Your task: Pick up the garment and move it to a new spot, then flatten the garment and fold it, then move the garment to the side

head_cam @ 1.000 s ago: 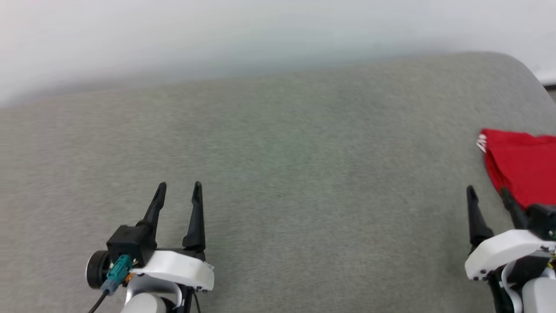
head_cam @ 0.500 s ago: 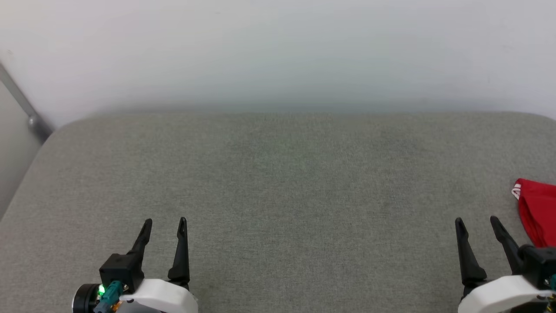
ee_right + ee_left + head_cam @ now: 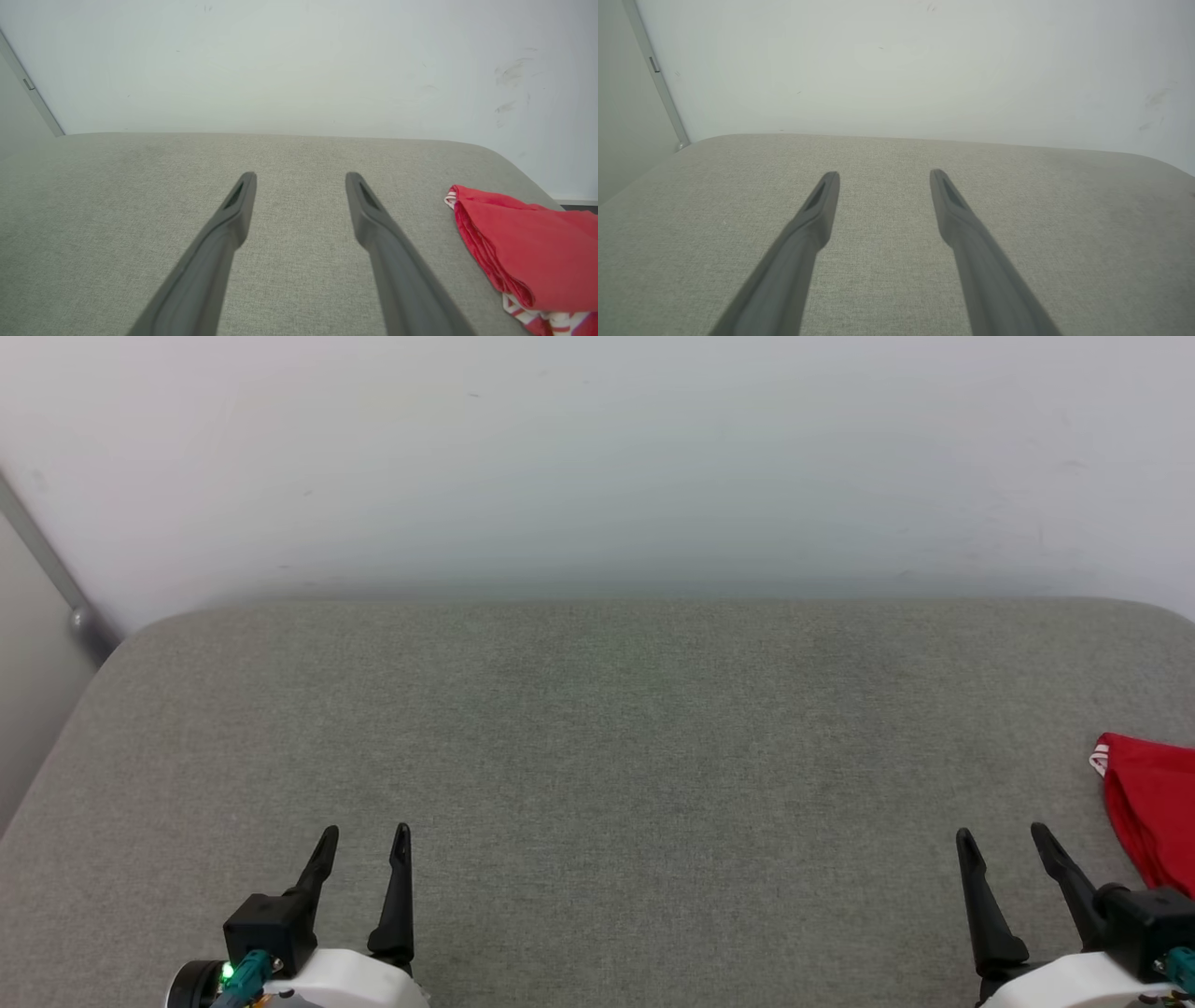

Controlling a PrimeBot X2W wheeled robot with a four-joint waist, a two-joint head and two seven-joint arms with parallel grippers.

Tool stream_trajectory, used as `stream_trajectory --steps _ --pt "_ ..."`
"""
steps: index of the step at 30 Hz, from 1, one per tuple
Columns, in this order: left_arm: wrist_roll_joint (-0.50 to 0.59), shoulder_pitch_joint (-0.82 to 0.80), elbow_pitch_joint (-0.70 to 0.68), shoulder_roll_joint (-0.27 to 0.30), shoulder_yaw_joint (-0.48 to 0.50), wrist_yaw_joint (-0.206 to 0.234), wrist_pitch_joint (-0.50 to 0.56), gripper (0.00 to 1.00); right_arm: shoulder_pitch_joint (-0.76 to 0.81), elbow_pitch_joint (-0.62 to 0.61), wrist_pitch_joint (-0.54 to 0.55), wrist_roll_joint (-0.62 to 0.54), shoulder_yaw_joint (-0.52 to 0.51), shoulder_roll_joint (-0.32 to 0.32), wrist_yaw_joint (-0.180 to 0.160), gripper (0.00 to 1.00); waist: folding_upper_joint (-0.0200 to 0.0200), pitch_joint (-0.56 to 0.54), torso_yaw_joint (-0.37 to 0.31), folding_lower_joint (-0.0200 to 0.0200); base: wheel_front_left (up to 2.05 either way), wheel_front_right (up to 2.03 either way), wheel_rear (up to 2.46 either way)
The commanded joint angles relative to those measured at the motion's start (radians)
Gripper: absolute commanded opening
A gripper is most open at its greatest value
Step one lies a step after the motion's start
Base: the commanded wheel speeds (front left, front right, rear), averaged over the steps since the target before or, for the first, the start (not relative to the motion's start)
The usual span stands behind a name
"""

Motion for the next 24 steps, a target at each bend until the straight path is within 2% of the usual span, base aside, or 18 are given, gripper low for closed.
stream_trajectory --steps 1,15,16,18,24 --pt "0.002 0.005 0.003 -0.003 0.005 -0.004 -0.004 1.0 -0.003 -0.006 0.0 0.005 0.003 0.003 -0.001 1.0 0.0 0.0 -0.001 0.0 0.0 0.0 0.0" --pt "0.013 0.001 0.005 -0.013 0.027 -0.014 -0.004 1.0 -0.02 0.0 -0.015 0.015 0.021 0.003 -0.001 1.0 0.0 0.006 -0.002 0.0 0.0 0.0 0.0" --pt "0.006 0.001 0.004 -0.012 0.025 -0.013 0.001 0.0 -0.009 0.001 -0.01 0.009 0.021 0.0 0.0 0.0 0.0 0.006 -0.002 0.0001 0.0 0.0 0.0" --pt "0.004 0.01 0.022 -0.019 0.019 -0.013 0.004 0.0 0.001 0.021 -0.006 0.009 0.022 0.001 0.0 0.0 0.0 0.006 -0.002 0.0002 0.0 0.0 0.0" --pt "-0.093 0.002 0.024 -0.038 0.053 -0.037 0.034 0.0 -0.02 0.045 -0.002 0.14 0.022 -0.001 0.0 0.0 0.0 0.009 -0.003 0.0002 0.0 0.0 0.0"
